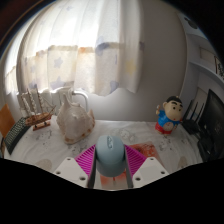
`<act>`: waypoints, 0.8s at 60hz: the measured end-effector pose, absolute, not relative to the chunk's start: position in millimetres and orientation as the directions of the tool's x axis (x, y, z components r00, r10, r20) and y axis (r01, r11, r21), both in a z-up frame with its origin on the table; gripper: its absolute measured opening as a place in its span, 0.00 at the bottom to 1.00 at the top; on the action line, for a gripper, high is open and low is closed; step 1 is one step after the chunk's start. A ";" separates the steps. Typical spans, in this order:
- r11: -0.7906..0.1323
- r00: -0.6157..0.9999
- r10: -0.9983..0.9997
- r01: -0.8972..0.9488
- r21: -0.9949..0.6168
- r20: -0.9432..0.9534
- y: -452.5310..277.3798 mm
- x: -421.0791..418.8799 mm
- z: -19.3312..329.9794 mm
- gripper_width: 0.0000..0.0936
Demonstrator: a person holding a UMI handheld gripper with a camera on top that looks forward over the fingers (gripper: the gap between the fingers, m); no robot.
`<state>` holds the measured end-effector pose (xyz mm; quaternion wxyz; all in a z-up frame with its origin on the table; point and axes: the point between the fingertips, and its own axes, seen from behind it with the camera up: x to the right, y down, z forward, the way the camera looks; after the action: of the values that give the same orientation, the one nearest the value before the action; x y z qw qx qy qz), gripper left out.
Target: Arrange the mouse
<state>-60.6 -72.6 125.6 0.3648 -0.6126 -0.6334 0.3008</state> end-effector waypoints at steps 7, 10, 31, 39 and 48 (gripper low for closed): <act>0.027 0.061 0.995 0.584 -0.811 0.077 -2.9 -80.0 82.2 0.47; 0.038 0.081 0.991 0.604 -0.796 0.108 22.8 -84.2 58.3 0.47; -0.063 0.133 0.990 0.701 -0.711 0.043 50.8 -65.0 -12.0 0.91; -0.115 0.170 0.985 0.718 -0.686 0.013 47.4 -27.6 26.7 0.91; -0.126 0.153 0.988 0.749 -0.651 -0.015 25.0 49.2 83.9 0.91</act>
<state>49.2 25.0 83.9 0.2587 -0.7139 -0.6083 0.2312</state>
